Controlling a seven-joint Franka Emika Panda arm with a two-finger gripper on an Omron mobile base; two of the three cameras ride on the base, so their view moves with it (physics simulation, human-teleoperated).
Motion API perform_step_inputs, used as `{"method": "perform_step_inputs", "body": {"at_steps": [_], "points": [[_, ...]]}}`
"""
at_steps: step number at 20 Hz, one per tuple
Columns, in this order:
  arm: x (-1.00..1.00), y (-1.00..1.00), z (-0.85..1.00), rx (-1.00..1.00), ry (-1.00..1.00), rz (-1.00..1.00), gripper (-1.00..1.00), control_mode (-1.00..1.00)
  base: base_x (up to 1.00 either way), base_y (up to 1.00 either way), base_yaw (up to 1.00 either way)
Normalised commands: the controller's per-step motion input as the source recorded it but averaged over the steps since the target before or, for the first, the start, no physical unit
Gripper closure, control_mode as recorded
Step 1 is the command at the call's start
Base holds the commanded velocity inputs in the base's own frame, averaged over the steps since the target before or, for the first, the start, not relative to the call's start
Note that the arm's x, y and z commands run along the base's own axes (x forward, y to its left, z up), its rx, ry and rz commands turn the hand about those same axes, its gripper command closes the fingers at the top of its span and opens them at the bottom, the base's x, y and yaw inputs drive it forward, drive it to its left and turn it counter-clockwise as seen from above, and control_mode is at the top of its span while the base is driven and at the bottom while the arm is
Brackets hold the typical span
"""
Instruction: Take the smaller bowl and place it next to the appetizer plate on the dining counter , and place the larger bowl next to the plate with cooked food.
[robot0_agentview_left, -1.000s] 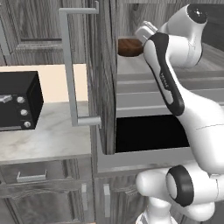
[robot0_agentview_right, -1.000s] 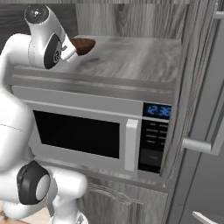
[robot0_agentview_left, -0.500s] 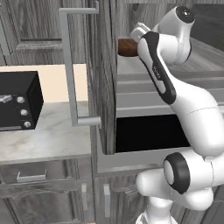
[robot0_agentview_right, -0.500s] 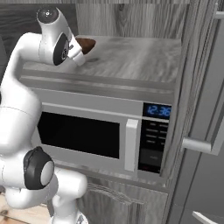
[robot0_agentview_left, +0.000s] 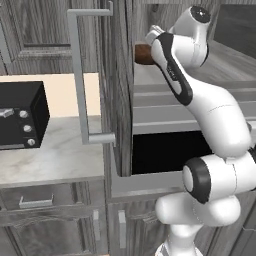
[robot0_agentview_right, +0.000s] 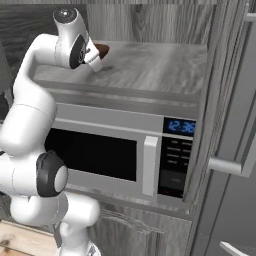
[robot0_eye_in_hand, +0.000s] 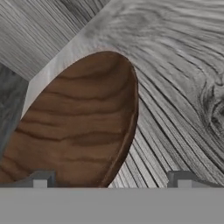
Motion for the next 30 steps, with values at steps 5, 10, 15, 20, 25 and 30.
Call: {"method": "perform_step_inputs", "body": {"at_steps": [5, 10, 15, 20, 25, 30], "points": [[0.4, 0.0, -0.07, 0.0, 0.0, 0.0, -1.0, -1.0, 0.0, 0.0, 0.0], [0.39, 0.0, -0.1, 0.0, 0.0, 0.0, -1.0, -1.0, 0.0, 0.0, 0.0], [0.18, 0.02, -0.06, 0.0, 0.01, 0.0, 1.0, -1.0, 0.0, 0.0, 0.0], [0.0, 0.0, 0.0, 0.0, 0.0, 0.0, 1.0, -1.0, 0.0, 0.0, 0.0], [-0.2, 0.0, 0.0, 0.0, 0.0, 0.0, 1.0, -1.0, 0.0, 0.0, 0.0], [-0.65, -0.08, 0.0, 0.0, -0.01, -0.03, 1.0, -1.0, 0.0, 0.0, 0.0]]}}
